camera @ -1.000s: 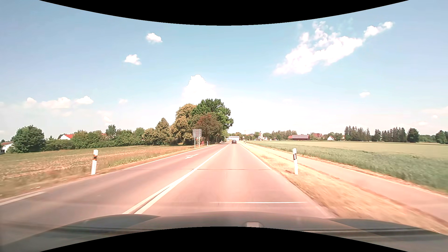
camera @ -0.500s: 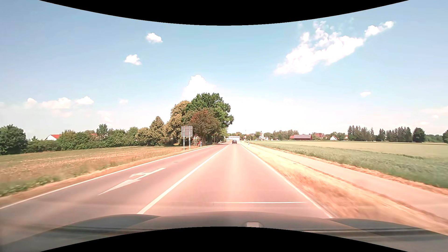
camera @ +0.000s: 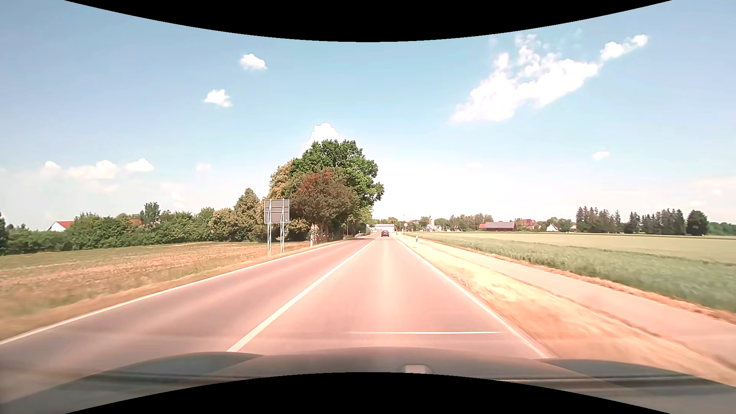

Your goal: Follow the waypoints while adhering to traffic rules and regulations

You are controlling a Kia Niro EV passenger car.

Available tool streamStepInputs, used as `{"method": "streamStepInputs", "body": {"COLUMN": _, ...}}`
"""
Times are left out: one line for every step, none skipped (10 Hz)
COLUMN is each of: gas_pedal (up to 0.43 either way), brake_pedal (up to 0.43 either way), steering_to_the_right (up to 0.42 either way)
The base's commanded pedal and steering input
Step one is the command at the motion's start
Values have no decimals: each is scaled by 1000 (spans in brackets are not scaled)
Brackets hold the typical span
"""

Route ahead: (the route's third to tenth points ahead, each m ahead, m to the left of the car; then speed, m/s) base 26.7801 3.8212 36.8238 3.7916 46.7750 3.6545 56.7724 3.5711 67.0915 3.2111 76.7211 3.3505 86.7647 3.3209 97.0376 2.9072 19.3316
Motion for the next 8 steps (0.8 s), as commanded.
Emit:
{"method": "streamStepInputs", "body": {"gas_pedal": 150, "brake_pedal": 0, "steering_to_the_right": -2}}
{"method": "streamStepInputs", "body": {"gas_pedal": 150, "brake_pedal": 0, "steering_to_the_right": -2}}
{"method": "streamStepInputs", "body": {"gas_pedal": 150, "brake_pedal": 0, "steering_to_the_right": -1}}
{"method": "streamStepInputs", "body": {"gas_pedal": 157, "brake_pedal": 0, "steering_to_the_right": -1}}
{"method": "streamStepInputs", "body": {"gas_pedal": 157, "brake_pedal": 0, "steering_to_the_right": -1}}
{"method": "streamStepInputs", "body": {"gas_pedal": 157, "brake_pedal": 0, "steering_to_the_right": -1}}
{"method": "streamStepInputs", "body": {"gas_pedal": 157, "brake_pedal": 0, "steering_to_the_right": -1}}
{"method": "streamStepInputs", "body": {"gas_pedal": 157, "brake_pedal": 0, "steering_to_the_right": -1}}
